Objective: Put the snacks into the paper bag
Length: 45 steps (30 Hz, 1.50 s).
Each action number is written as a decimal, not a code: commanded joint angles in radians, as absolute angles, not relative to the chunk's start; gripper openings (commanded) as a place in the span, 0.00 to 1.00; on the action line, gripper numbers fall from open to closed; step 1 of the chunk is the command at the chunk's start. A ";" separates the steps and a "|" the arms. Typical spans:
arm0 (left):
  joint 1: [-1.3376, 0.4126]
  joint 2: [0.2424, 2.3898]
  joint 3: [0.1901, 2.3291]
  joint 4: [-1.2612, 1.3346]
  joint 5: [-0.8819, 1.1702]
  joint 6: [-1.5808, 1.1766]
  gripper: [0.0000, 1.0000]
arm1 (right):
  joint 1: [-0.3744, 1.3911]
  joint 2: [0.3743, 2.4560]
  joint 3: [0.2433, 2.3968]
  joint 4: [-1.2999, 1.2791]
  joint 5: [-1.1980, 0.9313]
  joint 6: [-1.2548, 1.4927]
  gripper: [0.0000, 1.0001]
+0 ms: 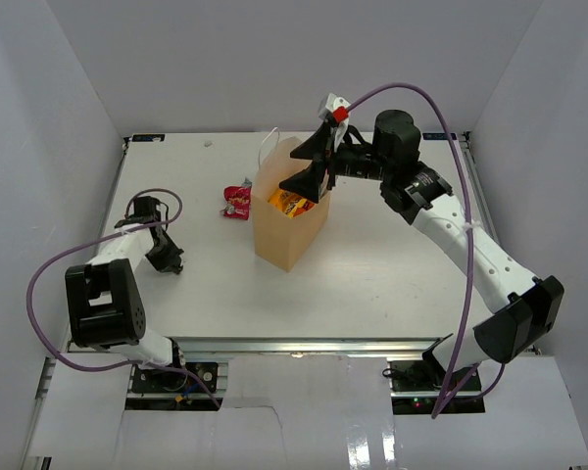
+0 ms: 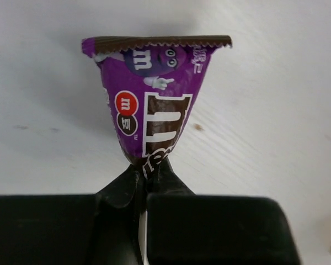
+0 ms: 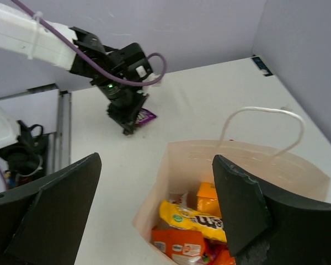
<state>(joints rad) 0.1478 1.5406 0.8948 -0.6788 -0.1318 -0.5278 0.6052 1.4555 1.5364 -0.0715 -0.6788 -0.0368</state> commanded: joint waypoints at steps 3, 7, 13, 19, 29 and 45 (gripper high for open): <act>0.144 1.359 0.914 -0.542 0.314 -0.454 0.06 | 0.644 1.488 1.500 0.072 -0.831 0.225 0.86; 0.144 1.206 0.878 -0.392 0.559 -0.463 0.12 | 0.724 1.531 1.509 0.068 -0.767 0.314 0.84; 0.140 1.077 0.802 -0.156 0.834 -0.567 0.16 | 0.814 1.611 1.610 0.002 -0.568 0.403 0.82; 0.109 0.945 0.755 0.033 0.948 -0.658 0.24 | 0.873 1.698 1.741 -0.061 -0.396 0.538 0.80; 0.095 0.841 0.723 0.051 1.011 -0.681 0.28 | 0.917 1.833 1.908 -0.160 -0.213 0.542 0.78; 0.094 0.802 0.706 0.089 1.038 -0.716 0.37 | 0.956 1.850 1.890 -0.130 -0.290 0.526 0.45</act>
<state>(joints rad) 0.0959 0.8207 0.6975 0.0429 1.0172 -0.7132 0.9508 1.8580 1.8740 -0.1791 -0.2562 0.5358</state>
